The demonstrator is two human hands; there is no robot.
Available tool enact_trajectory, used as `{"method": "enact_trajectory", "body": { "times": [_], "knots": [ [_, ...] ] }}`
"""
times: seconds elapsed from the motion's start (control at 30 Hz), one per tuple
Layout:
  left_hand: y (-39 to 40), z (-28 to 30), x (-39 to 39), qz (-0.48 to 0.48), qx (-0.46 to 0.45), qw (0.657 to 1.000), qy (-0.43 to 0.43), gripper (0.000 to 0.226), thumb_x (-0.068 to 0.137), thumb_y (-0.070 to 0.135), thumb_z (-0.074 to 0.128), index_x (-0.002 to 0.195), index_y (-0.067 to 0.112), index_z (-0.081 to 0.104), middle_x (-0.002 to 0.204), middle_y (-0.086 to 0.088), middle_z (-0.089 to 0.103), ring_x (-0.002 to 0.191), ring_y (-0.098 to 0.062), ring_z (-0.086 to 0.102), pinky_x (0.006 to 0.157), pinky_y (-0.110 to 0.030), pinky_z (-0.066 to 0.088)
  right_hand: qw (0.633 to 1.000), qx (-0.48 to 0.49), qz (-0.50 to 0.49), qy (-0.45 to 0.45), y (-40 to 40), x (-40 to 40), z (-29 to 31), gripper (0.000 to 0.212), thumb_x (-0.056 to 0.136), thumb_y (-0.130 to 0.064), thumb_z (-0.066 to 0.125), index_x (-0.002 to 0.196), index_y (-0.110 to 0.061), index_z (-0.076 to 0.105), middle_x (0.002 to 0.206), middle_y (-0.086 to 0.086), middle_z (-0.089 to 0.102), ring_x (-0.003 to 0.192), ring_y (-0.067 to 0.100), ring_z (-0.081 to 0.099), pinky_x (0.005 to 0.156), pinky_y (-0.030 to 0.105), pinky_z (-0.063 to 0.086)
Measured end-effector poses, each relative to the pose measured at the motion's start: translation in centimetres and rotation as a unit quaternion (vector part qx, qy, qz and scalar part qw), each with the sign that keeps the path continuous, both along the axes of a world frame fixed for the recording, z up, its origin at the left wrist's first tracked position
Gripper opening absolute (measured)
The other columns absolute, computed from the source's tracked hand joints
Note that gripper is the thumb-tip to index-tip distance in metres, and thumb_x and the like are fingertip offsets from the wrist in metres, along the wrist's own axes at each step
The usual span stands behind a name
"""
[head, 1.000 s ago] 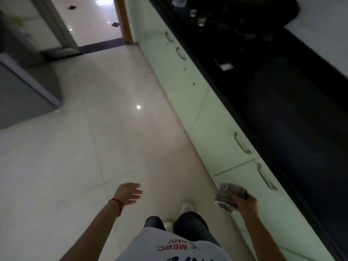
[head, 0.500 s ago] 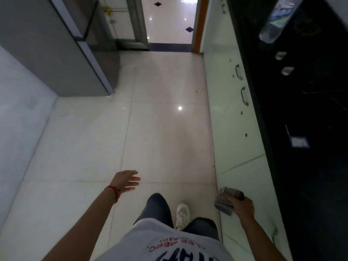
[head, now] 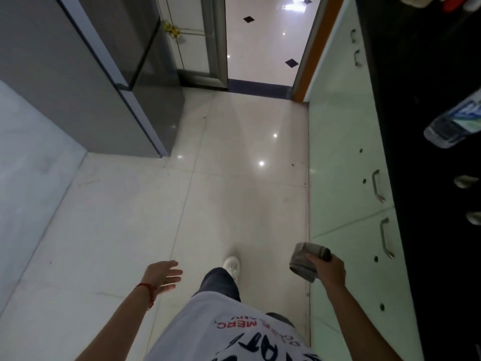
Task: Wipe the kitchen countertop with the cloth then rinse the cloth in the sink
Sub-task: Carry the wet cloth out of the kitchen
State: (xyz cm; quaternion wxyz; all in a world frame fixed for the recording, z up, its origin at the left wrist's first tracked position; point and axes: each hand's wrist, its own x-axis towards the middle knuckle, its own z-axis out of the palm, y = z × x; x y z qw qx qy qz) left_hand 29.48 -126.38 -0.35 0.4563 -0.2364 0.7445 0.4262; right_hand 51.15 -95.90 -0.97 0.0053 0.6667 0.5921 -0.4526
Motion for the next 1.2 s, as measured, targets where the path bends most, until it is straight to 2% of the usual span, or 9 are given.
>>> {"method": "enact_trajectory", "body": {
  "times": [0.1,0.2,0.33,0.43,0.53,0.7,0.87,1.07,1.2],
  "knots": [
    [6.7,0.9,-6.8,-0.034,0.022,0.999,0.006,0.012,0.091,0.013,0.052,0.088,0.005,0.06,0.079,-0.013,0.064,0.072,-0.025,0.058,0.066,-0.031,0.045,1.0,-0.002,-0.006,-0.002,3.7,-4.4,0.1,0.036,0.078,-0.017,0.07,0.105,0.006,0.062,0.107,0.023,0.066,0.095,0.034,0.06,0.075,0.029,0.039],
    [13.7,2.1,-13.8,-0.075,0.046,0.996,0.026,0.009,0.09,0.014,0.053,0.089,0.007,0.059,0.079,-0.012,0.064,0.071,-0.024,0.058,0.066,-0.029,0.046,1.0,0.0,-0.016,-0.012,7.5,-8.1,0.1,0.034,0.079,-0.016,0.069,0.104,0.006,0.063,0.106,0.025,0.066,0.084,0.027,0.056,0.077,0.032,0.041],
    [23.1,3.2,-22.1,-0.129,0.081,0.986,0.062,0.012,0.091,0.015,0.052,0.083,0.01,0.059,0.078,-0.009,0.064,0.069,-0.022,0.058,0.065,-0.027,0.045,0.998,0.003,-0.058,-0.019,12.9,-12.6,-0.5,0.033,0.078,-0.015,0.07,0.102,0.007,0.065,0.107,0.026,0.066,0.096,0.036,0.061,0.084,0.037,0.043],
    [29.5,3.2,-27.5,-0.146,0.094,0.981,0.083,0.013,0.091,0.016,0.051,0.084,0.011,0.06,0.078,-0.008,0.064,0.069,-0.021,0.059,0.066,-0.026,0.045,0.998,0.001,-0.061,-0.025,17.9,-16.5,-1.4,0.032,0.077,-0.014,0.071,0.098,0.01,0.065,0.104,0.028,0.066,0.092,0.037,0.061,0.08,0.037,0.042],
    [34.3,2.3,-31.9,-0.144,0.081,0.983,0.08,0.011,0.091,0.017,0.051,0.09,0.009,0.06,0.079,-0.008,0.065,0.071,-0.022,0.06,0.066,-0.027,0.046,0.997,-0.005,-0.065,-0.033,23.5,-20.6,-2.0,0.036,0.078,-0.016,0.07,0.1,0.012,0.063,0.106,0.029,0.065,0.093,0.037,0.06,0.075,0.031,0.037],
    [40.1,1.5,-37.9,-0.123,0.047,0.99,0.043,0.015,0.091,0.017,0.053,0.099,0.006,0.059,0.082,-0.01,0.066,0.074,-0.024,0.06,0.066,-0.029,0.048,0.997,-0.024,-0.07,-0.008,32.7,-29.2,-1.2,0.03,0.078,-0.013,0.069,0.099,0.008,0.064,0.105,0.026,0.066,0.086,0.031,0.059,0.078,0.035,0.044],
    [45.8,1.1,-44.5,-0.115,0.032,0.992,0.035,0.017,0.091,0.017,0.053,0.101,0.004,0.06,0.083,-0.012,0.066,0.076,-0.025,0.06,0.067,-0.029,0.047,0.997,0.004,-0.064,0.048,40.8,-39.1,0.9,0.029,0.076,-0.012,0.07,0.101,0.003,0.065,0.103,0.02,0.067,0.087,0.029,0.06,0.076,0.031,0.045],
    [54.2,-0.7,-54.9,-0.175,0.0,0.984,0.036,0.022,0.09,0.018,0.053,0.105,0.003,0.06,0.084,-0.012,0.066,0.078,-0.025,0.06,0.063,-0.028,0.046,0.988,0.043,-0.129,0.078,48.1,-48.2,1.1,0.034,0.076,-0.014,0.071,0.105,0.002,0.064,0.109,0.022,0.066,0.1,0.034,0.062,0.079,0.031,0.044],
    [62.6,-0.3,-61.5,-0.271,-0.003,0.962,0.037,0.024,0.091,0.018,0.051,0.107,0.003,0.059,0.087,-0.012,0.065,0.081,-0.026,0.059,0.065,-0.029,0.046,0.977,0.037,-0.201,0.064,50.6,-51.3,0.7,0.033,0.076,-0.015,0.071,0.104,0.002,0.065,0.108,0.021,0.067,0.099,0.032,0.062,0.075,0.027,0.04]
  ]
}}
